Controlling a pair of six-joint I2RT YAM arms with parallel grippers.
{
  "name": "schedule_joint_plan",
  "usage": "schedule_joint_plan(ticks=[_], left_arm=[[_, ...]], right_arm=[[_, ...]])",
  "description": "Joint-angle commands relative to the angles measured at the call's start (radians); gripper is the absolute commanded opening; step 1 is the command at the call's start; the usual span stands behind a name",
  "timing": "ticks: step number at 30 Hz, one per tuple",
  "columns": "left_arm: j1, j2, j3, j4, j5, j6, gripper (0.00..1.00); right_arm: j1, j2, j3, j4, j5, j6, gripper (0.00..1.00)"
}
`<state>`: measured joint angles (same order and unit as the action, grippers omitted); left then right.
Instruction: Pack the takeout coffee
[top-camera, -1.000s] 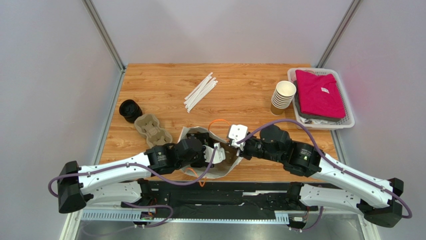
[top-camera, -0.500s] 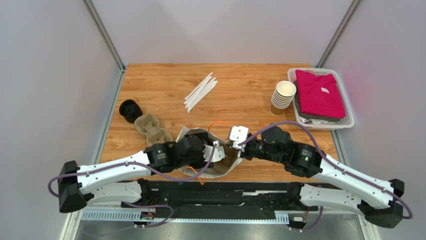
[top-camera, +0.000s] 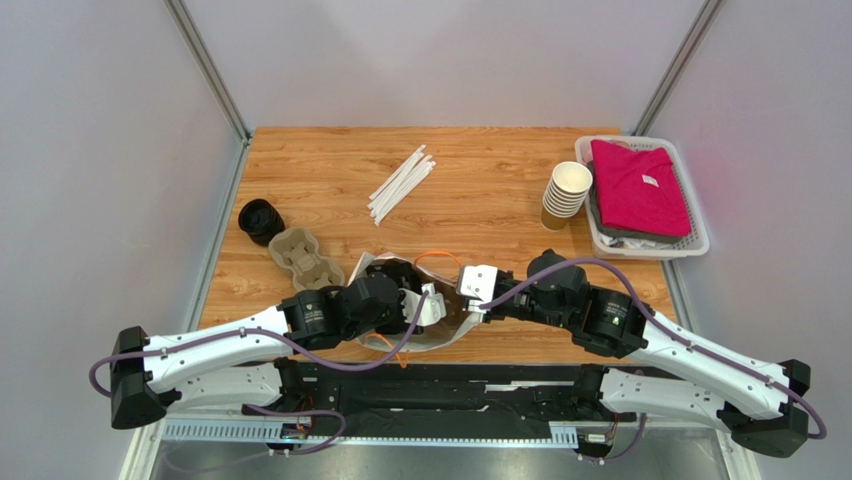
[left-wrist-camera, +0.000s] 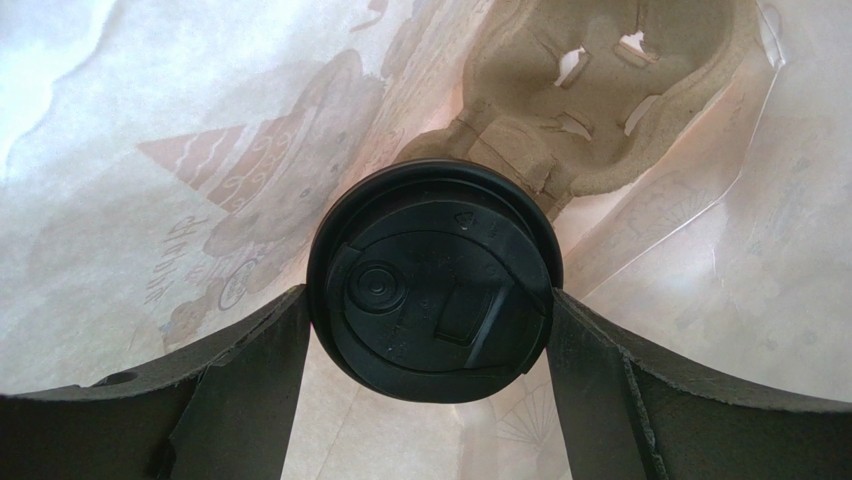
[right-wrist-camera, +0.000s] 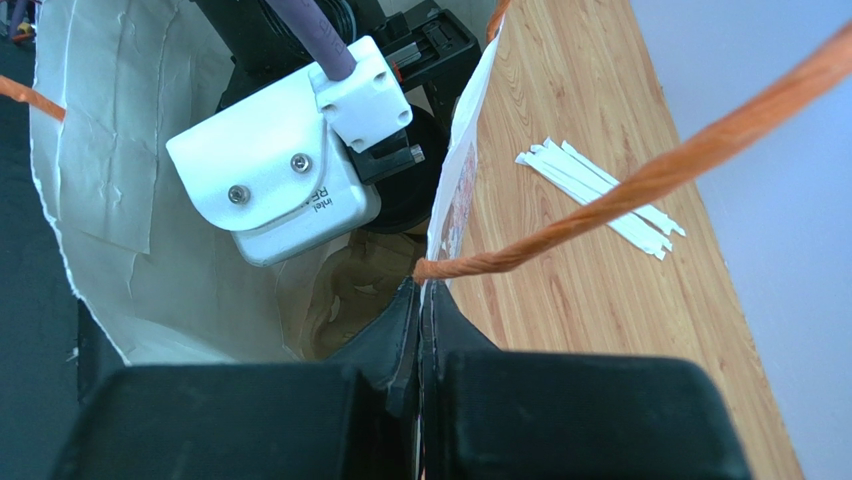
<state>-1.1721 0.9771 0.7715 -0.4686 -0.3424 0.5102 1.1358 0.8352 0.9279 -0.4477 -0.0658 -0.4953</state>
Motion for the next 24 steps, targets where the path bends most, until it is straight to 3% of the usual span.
schedule_joint_plan(ticks=[1,11,24], left_arm=[[-0.001,-0.021,-0.015,0.047,-0.033,0.022,0.0],[0.002,-0.021,-0.043,0.01,-0.023,-0.033,0.0],[0.081,0.066,0.005,-0.114,0.161,-0.141,0.0]], right_arm=[[0.012,-0.005,0.0,0.079,-0.025,-0.075,0.0],[0.012,0.024,0.002,0.098,-0.02,-0.114,0.0],[-0.017,0.071,0.014,0.099,-0.008,-0.068,0.0]])
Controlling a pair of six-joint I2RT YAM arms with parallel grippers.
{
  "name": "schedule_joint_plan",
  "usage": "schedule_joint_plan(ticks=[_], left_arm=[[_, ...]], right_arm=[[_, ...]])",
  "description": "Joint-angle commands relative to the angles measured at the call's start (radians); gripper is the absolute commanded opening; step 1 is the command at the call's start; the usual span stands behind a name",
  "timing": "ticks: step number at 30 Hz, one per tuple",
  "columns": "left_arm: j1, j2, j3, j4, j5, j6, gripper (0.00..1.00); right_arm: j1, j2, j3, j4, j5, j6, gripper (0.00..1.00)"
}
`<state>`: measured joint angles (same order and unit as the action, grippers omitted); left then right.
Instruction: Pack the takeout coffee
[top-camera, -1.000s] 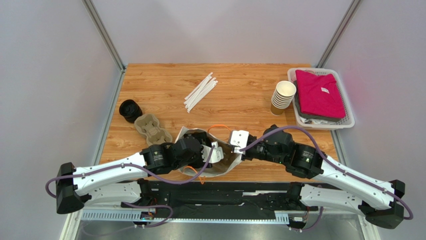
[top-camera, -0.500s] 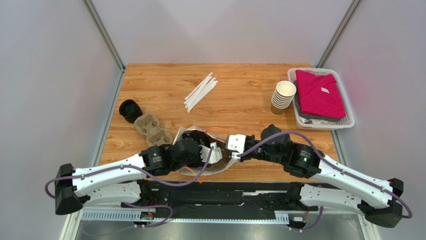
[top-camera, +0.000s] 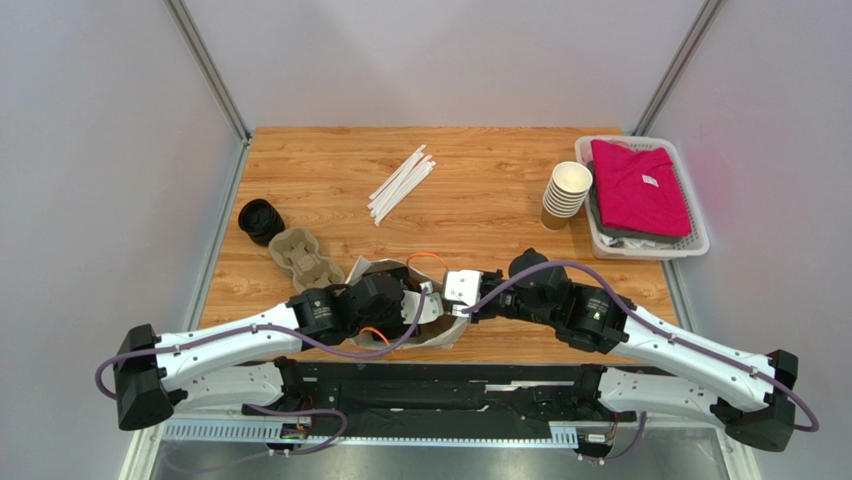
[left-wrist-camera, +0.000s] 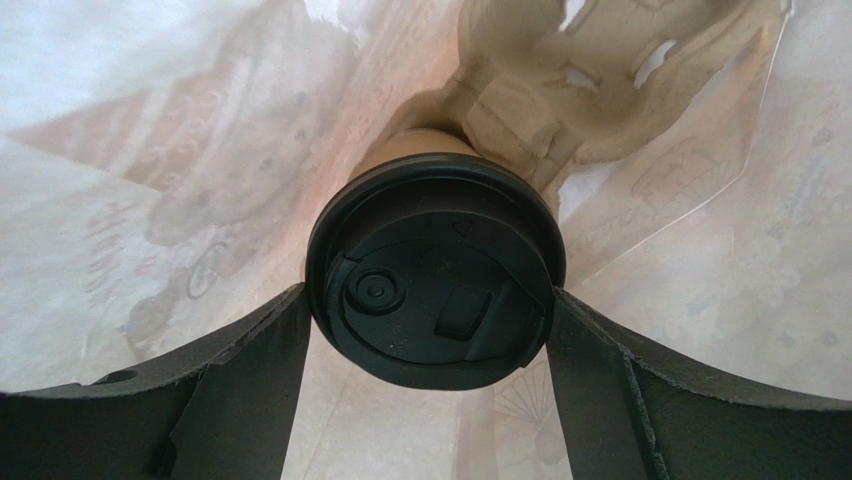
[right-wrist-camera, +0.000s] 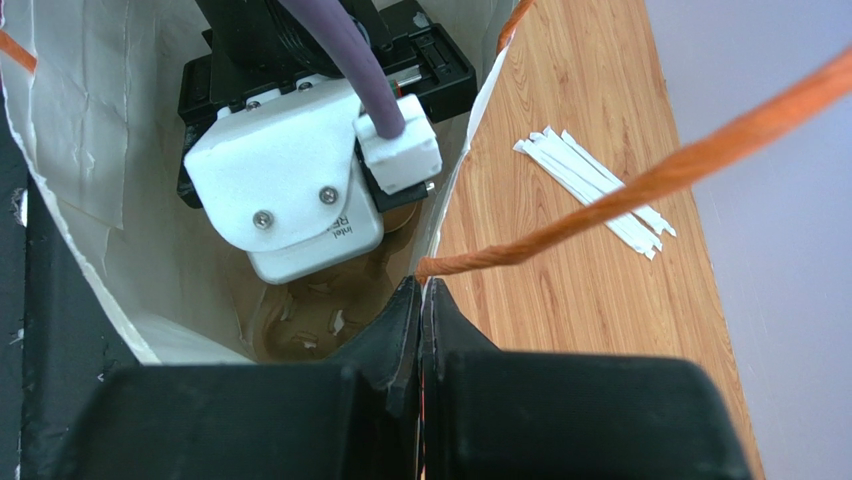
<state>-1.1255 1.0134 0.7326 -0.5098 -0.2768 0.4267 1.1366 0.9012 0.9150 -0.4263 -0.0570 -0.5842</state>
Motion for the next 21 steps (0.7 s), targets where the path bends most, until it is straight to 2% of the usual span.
schedule_joint_plan(ticks=[1,9,15,21], left_arm=[[0.041,0.039,0.045,-0.079,0.105,-0.059,0.0],[0.09,0.108,0.09,-0.14,0.204,-0.049,0.0],[0.167,0.243,0.178,-0.199,0.307,-0.034,0.0],[0.176,0.315,0.208,-0.213,0.343,-0.013,0.0]], right_arm=[[-0.027,0.01,0.027,0.078,-0.021,0.027,0.0],[-0.172,0.062,0.058,0.064,-0.119,0.101,0.0],[-0.21,0.061,0.045,0.06,-0.164,0.087,0.0],[-0.244,0.054,0.035,0.057,-0.191,0.075,0.0]])
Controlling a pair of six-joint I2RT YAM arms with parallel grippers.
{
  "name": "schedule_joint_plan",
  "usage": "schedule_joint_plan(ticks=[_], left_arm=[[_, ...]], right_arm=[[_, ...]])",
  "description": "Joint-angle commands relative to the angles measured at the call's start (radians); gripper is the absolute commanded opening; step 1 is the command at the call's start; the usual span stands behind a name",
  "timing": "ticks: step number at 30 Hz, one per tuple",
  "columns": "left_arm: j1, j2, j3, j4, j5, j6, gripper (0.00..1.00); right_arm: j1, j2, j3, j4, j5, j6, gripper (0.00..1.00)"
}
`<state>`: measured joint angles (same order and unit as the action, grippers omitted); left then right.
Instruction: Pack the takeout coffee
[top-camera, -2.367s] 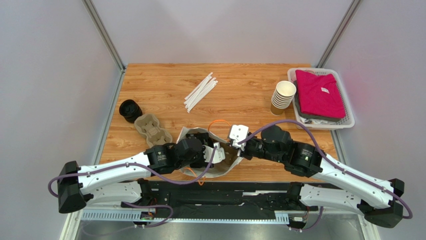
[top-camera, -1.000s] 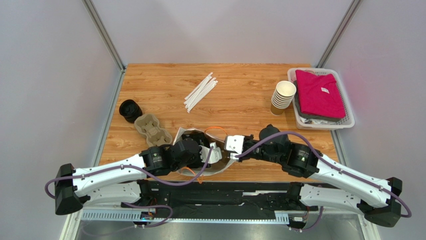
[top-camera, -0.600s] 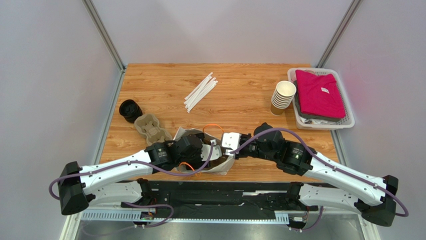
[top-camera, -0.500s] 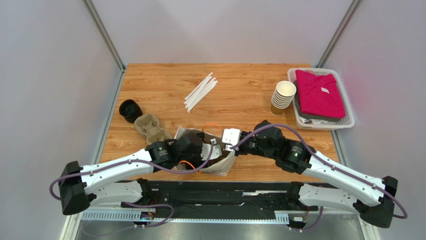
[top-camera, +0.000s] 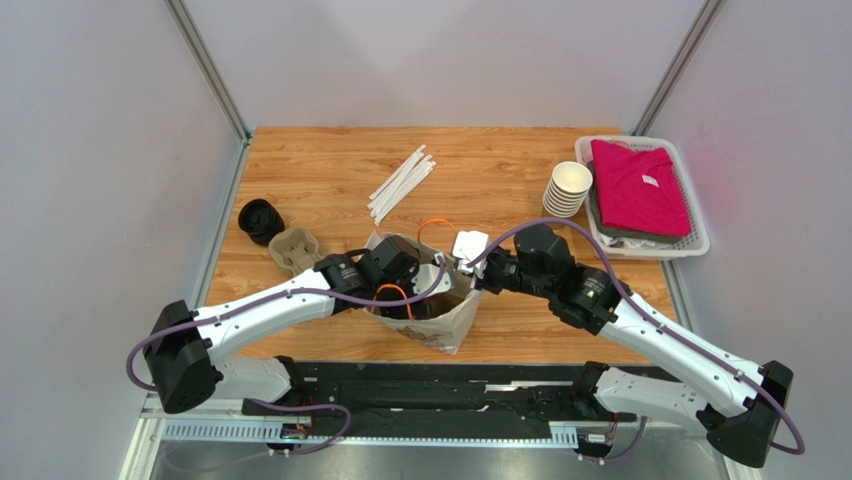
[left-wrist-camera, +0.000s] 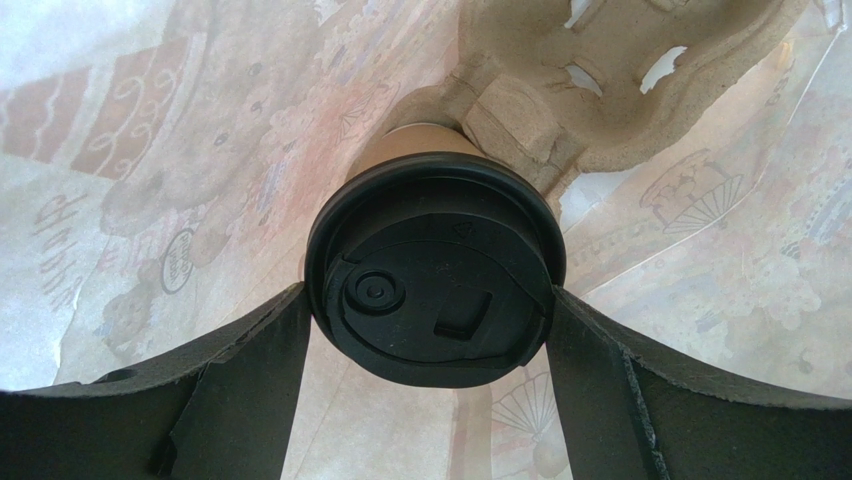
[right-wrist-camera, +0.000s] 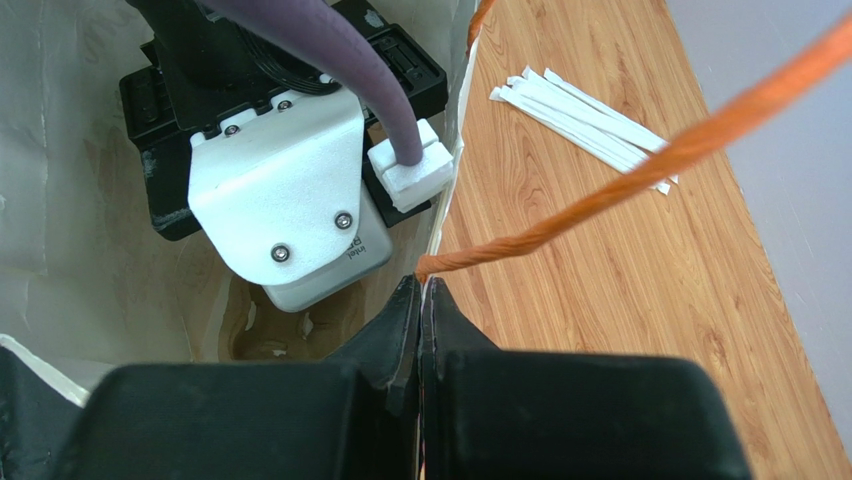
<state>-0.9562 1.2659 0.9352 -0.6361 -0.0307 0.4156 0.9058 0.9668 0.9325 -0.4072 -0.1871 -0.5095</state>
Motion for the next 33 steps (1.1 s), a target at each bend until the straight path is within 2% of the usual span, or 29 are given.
schedule_joint_plan(ticks=[1,18,31,33], left_arm=[[0.007,0.07,0.007,-0.089,0.1,0.002,0.0],[0.025,0.277,0.033,-0.111,0.095,0.046,0.0],[0.034,0.357,0.014,-0.097,0.078,0.072,0.0],[0.036,0.354,0.013,-0.091,0.071,0.072,0.08]], right_arm=[[-0.018,-0.011,0.015,0.036,-0.066,-0.006,0.0],[-0.11,-0.016,0.0,0.036,-0.153,-0.037,0.0],[-0.17,-0.022,-0.024,0.036,-0.203,-0.04,0.0],[-0.173,-0.025,-0.026,0.036,-0.204,-0.041,0.0]])
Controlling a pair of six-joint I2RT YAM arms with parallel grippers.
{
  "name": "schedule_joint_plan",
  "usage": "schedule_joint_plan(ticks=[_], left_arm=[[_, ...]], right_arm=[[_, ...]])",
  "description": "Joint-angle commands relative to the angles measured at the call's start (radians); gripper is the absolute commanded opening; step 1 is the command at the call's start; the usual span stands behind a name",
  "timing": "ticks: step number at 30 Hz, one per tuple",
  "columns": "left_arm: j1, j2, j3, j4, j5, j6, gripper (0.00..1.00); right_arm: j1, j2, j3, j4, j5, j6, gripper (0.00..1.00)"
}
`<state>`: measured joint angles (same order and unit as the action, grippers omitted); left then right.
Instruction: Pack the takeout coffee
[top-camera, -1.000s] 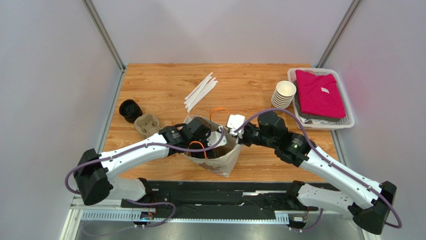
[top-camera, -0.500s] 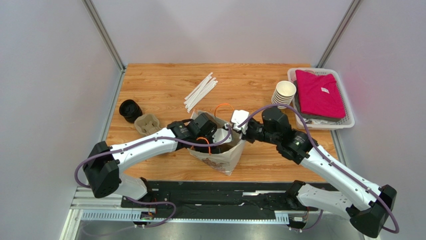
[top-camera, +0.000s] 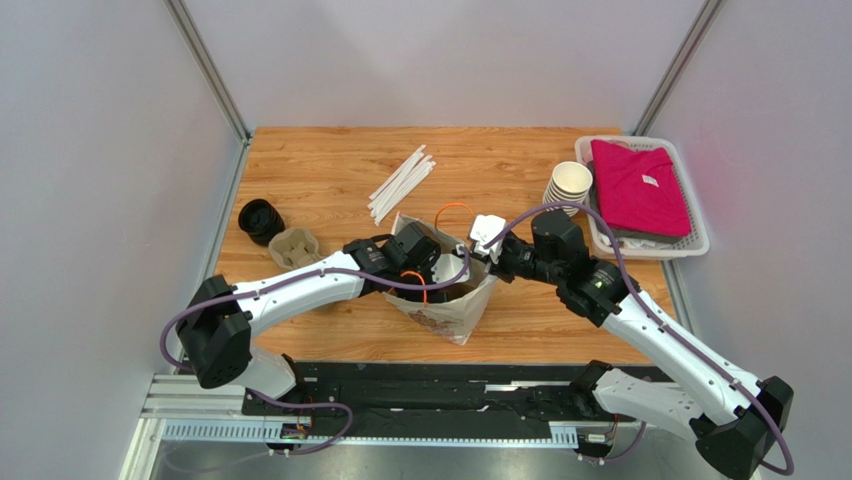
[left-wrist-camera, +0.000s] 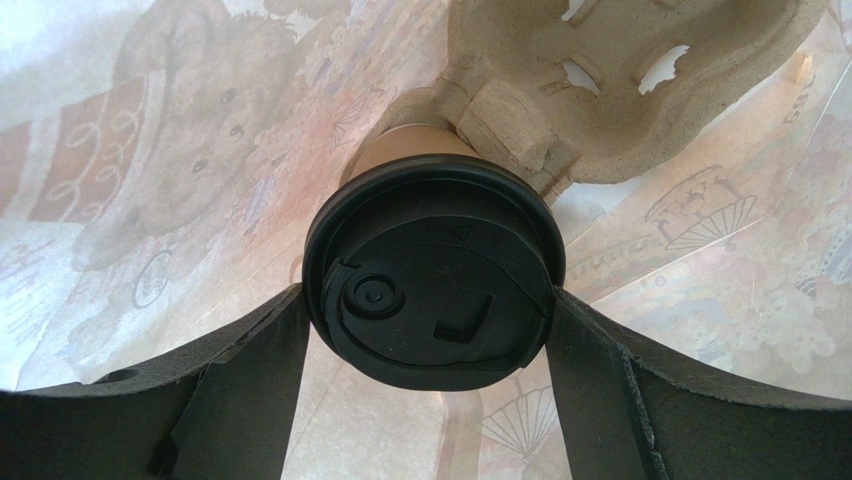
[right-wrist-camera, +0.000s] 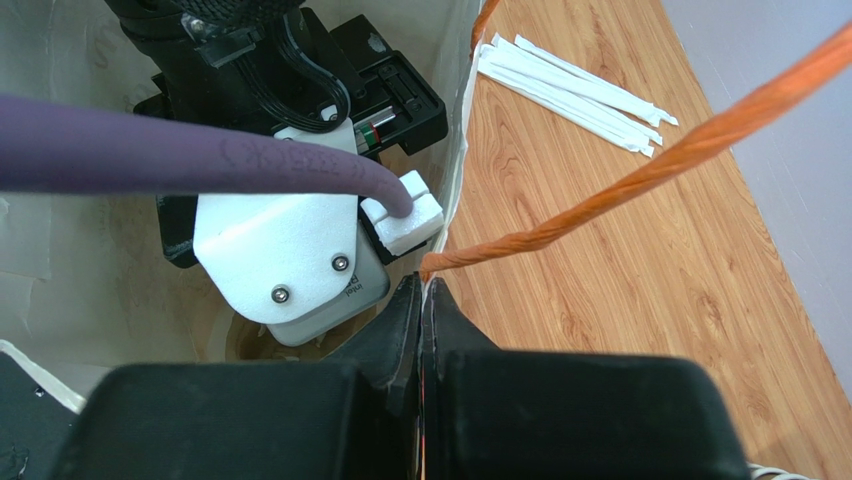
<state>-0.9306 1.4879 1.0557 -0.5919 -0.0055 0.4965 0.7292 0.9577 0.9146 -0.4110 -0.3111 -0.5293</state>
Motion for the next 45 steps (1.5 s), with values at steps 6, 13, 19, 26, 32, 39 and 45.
schedule_joint_plan(ticks=[6,13,19,26,32,39,45], left_arm=[[0.01,0.034,-0.03,-0.147,0.07,-0.027,0.41],[0.01,-0.005,0.043,-0.161,0.065,-0.047,0.54],[0.009,-0.06,0.029,-0.12,0.044,-0.046,0.78],[0.007,-0.101,0.05,-0.108,0.053,-0.056,0.92],[0.007,-0.11,0.061,-0.115,0.068,-0.058,0.95],[0.007,-0.115,0.058,-0.118,0.076,-0.053,0.96],[0.004,-0.138,0.05,-0.1,0.041,-0.046,0.97]], right_arm=[[0.004,-0.022,-0.003,0.037,-0.08,-0.026,0.0],[0.004,-0.01,0.006,0.041,-0.066,-0.037,0.0],[0.003,0.007,0.012,0.057,-0.039,-0.035,0.0],[0.001,0.019,0.015,0.064,-0.042,-0.055,0.0],[-0.002,0.019,0.017,0.063,-0.043,-0.069,0.0],[-0.001,0.027,0.02,0.06,-0.045,-0.074,0.0],[-0.002,0.032,0.018,0.06,-0.045,-0.078,0.0]])
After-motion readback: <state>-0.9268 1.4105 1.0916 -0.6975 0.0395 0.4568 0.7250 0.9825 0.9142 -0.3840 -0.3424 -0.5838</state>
